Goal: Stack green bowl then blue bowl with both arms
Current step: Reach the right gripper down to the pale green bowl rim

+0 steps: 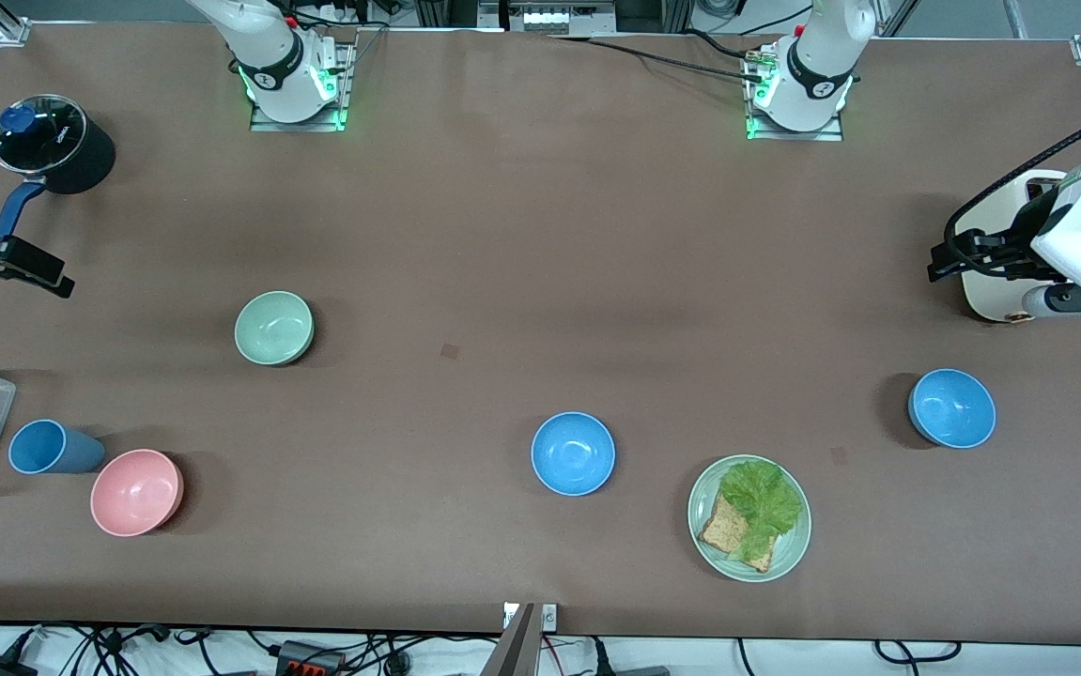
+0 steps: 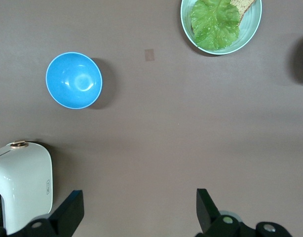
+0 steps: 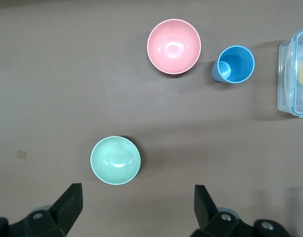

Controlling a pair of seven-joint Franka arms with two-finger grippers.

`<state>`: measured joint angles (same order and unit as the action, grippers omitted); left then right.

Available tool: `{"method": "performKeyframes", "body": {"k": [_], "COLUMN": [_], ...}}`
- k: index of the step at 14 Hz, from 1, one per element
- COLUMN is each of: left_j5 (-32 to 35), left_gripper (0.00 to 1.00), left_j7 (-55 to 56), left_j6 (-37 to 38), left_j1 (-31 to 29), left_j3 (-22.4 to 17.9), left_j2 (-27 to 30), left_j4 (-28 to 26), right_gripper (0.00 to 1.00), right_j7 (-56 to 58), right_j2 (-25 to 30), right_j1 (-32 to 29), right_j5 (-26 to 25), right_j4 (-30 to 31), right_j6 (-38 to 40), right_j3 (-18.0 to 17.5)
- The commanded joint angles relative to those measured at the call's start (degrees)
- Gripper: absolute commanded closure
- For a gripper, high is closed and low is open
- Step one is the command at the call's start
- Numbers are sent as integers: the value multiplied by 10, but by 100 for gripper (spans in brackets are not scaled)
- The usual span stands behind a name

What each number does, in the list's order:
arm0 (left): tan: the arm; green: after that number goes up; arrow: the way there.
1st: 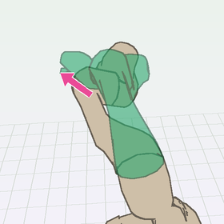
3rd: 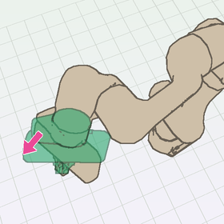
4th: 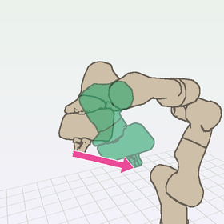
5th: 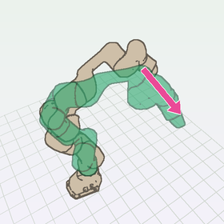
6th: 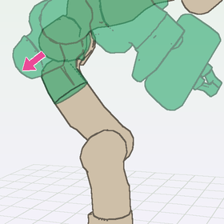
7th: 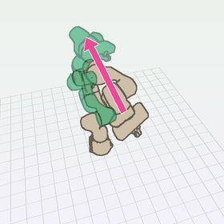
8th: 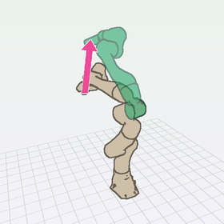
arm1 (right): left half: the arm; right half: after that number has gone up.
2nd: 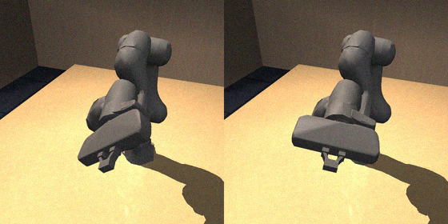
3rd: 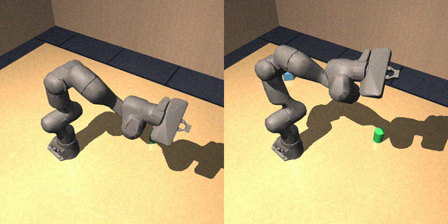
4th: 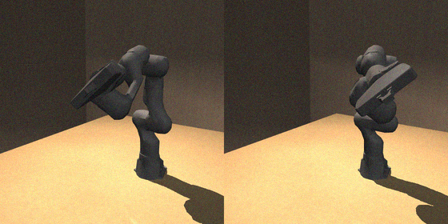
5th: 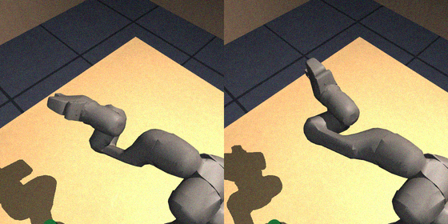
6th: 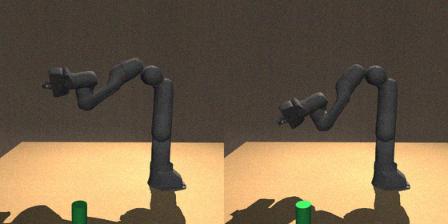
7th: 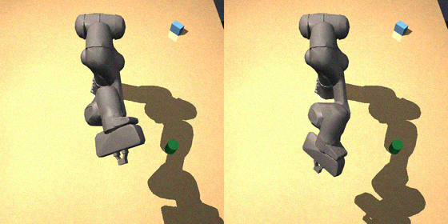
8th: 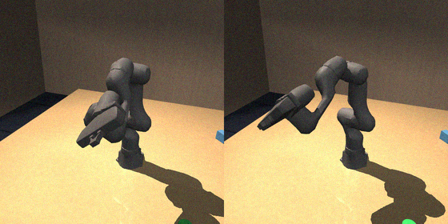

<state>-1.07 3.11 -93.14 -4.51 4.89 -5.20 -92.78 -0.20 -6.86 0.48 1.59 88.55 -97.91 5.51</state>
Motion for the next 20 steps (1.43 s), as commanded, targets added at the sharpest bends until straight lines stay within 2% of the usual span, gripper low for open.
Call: {"method": "performKeyframes", "body": {"k": [1, 8, 13, 18, 20], "left_j5": [2, 1, 1, 9, 12], "left_gripper": [0, 0, 0, 0, 0], "left_j7": [-12, -11, -11, -13, -27], "left_j6": [1, 6, 18, 2, -47], "left_j1": [-3, -5, -7, -28, -50], "left_j3": [1, 1, 0, -4, -4], "left_j2": [3, -6, -10, -69, -106], "left_j4": [0, 3, 1, 5, 13], "right_gripper": [0, 0, 0, 0, 0], "right_j7": [6, 6, 17, 14, 14], "right_j2": [18, 11, -74, -183, -217], "right_j1": [0, 0, 34, 54, 53], "right_j5": [-7, -8, -9, -9, -9], "right_j4": [21, 21, 29, 29, 29], "right_j6": [-2, 1, 1, -24, -28], "right_j3": [-2, -2, -2, -2, -2]}}
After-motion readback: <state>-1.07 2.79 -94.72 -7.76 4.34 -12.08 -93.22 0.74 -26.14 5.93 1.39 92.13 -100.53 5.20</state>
